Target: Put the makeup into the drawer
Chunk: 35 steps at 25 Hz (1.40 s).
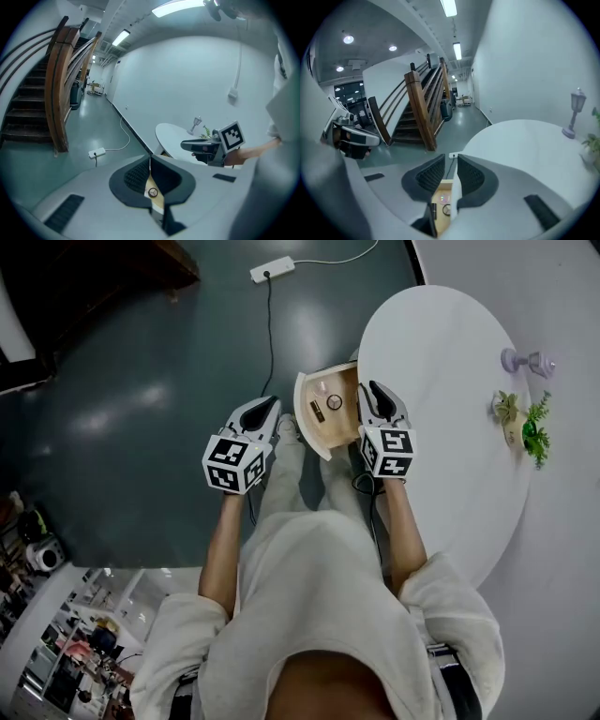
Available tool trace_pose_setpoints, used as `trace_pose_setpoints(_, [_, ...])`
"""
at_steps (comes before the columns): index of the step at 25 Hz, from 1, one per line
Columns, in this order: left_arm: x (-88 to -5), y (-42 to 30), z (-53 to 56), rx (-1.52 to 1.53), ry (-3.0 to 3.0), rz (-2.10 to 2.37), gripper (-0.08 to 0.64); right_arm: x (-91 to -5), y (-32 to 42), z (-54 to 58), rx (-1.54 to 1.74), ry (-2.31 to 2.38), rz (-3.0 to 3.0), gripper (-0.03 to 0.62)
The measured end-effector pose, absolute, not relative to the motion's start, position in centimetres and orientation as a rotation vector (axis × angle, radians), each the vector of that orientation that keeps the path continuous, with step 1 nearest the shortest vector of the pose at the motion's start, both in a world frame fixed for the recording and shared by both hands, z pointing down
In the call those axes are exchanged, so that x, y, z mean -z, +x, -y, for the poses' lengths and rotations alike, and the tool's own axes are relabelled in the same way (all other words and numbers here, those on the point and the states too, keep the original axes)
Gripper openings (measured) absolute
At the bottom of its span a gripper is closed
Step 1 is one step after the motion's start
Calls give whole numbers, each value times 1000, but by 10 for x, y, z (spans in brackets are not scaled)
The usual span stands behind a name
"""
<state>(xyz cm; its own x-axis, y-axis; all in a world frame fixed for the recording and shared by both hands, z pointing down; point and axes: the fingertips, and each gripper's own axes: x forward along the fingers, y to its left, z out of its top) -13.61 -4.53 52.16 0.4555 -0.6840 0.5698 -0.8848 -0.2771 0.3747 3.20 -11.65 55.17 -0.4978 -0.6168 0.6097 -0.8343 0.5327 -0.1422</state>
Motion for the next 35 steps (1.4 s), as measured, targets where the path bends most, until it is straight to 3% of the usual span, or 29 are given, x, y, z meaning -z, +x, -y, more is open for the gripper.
trace_pose_setpoints(6, [-507,-101,63,-375,2124,1314,14,-538,131,132,-533,1369,2178,-2])
trace_pose_setpoints(13, [-488,-75,71,-365,2146,1309,14,-521,184,124,-530,1424,2138,-3])
trace_pose_setpoints(35, [-358,-65,123,-270,2340,1486,14,-370,196,174,-262,1481,2381,-5])
